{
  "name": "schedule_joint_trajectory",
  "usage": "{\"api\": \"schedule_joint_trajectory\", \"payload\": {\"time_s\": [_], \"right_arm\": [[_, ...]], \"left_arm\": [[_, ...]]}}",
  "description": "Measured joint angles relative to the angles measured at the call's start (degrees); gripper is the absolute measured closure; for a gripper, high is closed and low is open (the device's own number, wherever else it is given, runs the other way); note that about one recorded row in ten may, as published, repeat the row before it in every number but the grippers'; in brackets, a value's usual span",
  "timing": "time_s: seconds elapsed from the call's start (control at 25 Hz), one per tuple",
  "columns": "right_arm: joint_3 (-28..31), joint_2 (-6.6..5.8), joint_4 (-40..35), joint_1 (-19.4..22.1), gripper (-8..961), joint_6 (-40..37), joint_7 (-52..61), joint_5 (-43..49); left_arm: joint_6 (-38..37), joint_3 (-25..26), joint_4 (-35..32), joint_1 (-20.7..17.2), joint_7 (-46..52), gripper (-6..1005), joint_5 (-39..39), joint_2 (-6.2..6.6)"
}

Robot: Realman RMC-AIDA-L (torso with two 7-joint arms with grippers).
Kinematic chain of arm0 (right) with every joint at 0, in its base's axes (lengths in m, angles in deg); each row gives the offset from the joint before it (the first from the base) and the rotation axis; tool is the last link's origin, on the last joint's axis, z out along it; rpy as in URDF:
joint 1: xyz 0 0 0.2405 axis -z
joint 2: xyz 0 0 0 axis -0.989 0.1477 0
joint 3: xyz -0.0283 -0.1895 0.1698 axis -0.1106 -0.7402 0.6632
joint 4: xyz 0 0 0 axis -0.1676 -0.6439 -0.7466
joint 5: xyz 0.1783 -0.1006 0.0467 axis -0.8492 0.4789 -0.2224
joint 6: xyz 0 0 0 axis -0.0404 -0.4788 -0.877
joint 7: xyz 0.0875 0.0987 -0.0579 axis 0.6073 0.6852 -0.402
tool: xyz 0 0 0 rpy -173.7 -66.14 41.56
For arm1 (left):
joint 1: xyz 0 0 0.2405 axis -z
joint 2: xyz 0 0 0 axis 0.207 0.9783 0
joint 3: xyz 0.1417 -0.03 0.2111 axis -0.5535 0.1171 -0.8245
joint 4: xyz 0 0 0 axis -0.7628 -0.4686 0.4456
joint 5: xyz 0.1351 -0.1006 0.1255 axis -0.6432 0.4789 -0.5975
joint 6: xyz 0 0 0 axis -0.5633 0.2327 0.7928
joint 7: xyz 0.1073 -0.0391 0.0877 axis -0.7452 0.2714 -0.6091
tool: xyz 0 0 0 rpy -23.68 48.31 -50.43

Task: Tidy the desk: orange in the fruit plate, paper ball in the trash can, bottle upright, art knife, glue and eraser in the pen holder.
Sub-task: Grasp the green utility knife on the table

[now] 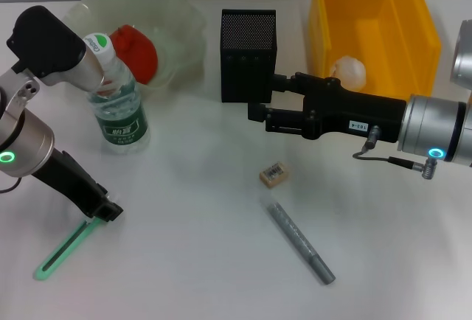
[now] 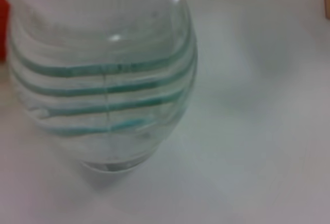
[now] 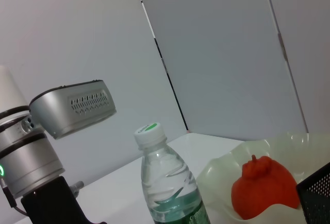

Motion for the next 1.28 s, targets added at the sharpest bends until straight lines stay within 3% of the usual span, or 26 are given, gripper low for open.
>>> {"api": "schedule_joint_trajectory", "payload": {"time_s": [1.28], "right_arm": [[-0.5, 0.0, 0.87, 0.26, 125, -0.57, 0.11, 0.0]], "left_arm": [[2.0, -0.06, 1.9, -0.27, 0.0, 577, -0.44, 0.08]]}}
